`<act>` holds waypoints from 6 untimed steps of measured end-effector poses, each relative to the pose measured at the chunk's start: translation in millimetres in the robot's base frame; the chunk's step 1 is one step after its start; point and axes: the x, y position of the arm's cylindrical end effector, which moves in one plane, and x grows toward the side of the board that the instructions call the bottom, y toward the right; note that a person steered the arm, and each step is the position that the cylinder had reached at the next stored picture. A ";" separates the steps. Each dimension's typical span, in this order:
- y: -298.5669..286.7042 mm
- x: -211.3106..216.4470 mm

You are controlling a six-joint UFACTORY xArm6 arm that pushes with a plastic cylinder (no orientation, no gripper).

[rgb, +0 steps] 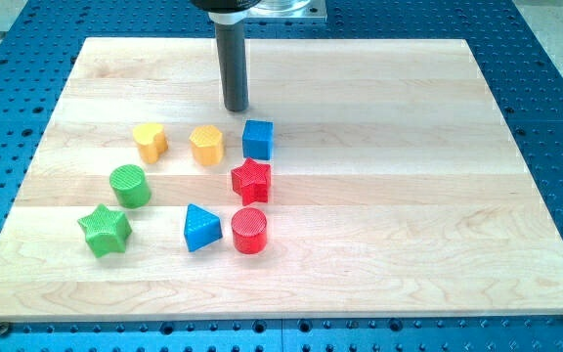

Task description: Move the yellow heart to the top left corner

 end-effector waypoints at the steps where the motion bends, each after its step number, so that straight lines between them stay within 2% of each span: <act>1: 0.0 0.0; 6: 4.0 0.1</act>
